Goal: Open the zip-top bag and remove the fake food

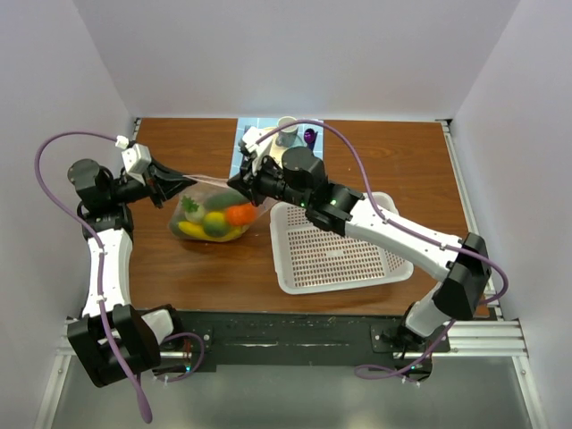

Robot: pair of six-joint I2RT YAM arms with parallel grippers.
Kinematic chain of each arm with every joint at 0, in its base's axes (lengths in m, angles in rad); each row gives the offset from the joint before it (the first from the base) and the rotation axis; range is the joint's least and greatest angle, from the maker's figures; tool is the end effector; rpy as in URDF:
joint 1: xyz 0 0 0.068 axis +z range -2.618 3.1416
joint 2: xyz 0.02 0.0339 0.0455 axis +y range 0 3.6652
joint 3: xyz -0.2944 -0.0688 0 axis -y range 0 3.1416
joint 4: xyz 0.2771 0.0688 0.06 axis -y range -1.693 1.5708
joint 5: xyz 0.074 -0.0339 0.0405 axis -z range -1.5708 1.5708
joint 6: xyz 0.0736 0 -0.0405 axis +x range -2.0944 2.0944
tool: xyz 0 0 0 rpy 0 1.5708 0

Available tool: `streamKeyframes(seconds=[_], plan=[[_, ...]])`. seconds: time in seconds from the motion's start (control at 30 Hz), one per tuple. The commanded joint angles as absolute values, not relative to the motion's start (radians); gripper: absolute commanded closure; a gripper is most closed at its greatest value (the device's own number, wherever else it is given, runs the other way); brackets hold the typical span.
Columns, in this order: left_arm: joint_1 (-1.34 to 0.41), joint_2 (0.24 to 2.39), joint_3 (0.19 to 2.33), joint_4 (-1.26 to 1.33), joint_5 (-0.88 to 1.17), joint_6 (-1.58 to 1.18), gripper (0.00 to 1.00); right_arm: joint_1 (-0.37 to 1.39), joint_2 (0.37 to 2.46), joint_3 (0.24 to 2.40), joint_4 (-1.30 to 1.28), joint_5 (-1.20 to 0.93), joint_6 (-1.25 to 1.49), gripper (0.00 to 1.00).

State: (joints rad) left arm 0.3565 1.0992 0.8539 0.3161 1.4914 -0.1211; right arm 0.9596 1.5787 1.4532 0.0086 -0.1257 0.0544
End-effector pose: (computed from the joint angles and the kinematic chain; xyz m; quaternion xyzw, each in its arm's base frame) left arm 0.2592 0.0182 0.3723 0.3639 0.6040 -0.3962 0.5881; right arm 0.2511 0.3745 0.4156 -0.3637 0.6524 0.3631 0.5571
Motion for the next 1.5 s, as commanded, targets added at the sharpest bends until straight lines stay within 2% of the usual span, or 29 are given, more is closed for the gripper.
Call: streamKeyframes(seconds=[0.0, 0.3, 0.4, 0.47, 0.53, 0.57, 0.67, 0.9, 0.97, 1.03, 1.07, 1.23, 1.47], plan=[[0.350, 1.083, 0.848, 0.341, 1.704, -0.138, 1.00, 0.953, 1.621, 1.516, 0.032, -0.156, 0.107, 1.00], [0.336, 1.081, 0.850, 0.319, 1.706, -0.123, 0.99, 0.954, 1.674, 1.540, 0.011, -0.158, 0.117, 1.00], [0.322, 1.078, 0.859, 0.261, 1.704, -0.083, 0.94, 0.954, 1.686, 1.543, 0.020, -0.155, 0.118, 1.00], [0.311, 1.077, 0.867, 0.201, 1.704, -0.055, 0.86, 0.954, 1.697, 1.551, 0.020, -0.149, 0.121, 1.00], [0.295, 1.075, 0.870, 0.170, 1.704, -0.035, 0.78, 0.954, 1.720, 1.555, 0.025, -0.143, 0.121, 0.89], [0.291, 1.074, 0.870, 0.167, 1.704, -0.035, 0.78, 0.954, 1.726, 1.555, 0.028, -0.137, 0.124, 0.80], [0.288, 1.066, 0.870, 0.158, 1.704, -0.040, 0.77, 0.954, 1.744, 1.549, 0.032, -0.106, 0.129, 0.68], [0.276, 1.051, 0.865, 0.158, 1.706, -0.067, 0.78, 0.954, 1.736, 1.493, 0.069, 0.035, 0.138, 0.69], [0.273, 1.049, 0.864, 0.158, 1.706, -0.074, 0.71, 0.954, 1.752, 1.491, 0.051, 0.002, 0.140, 0.69], [0.272, 1.054, 0.867, 0.163, 1.706, -0.086, 0.57, 0.959, 1.764, 1.486, 0.023, -0.026, 0.146, 0.69], [0.272, 1.055, 0.867, 0.179, 1.706, -0.097, 0.55, 0.960, 1.770, 1.479, 0.012, -0.059, 0.152, 0.68], [0.307, 1.077, 0.871, 0.544, 1.704, -0.415, 0.50, 1.003, 1.760, 1.352, 0.003, -0.104, 0.173, 0.67], [0.466, 1.193, 1.060, 0.555, 1.707, -0.488, 0.46, 1.066, 1.750, 1.204, 0.051, -0.109, 0.241, 0.67]])
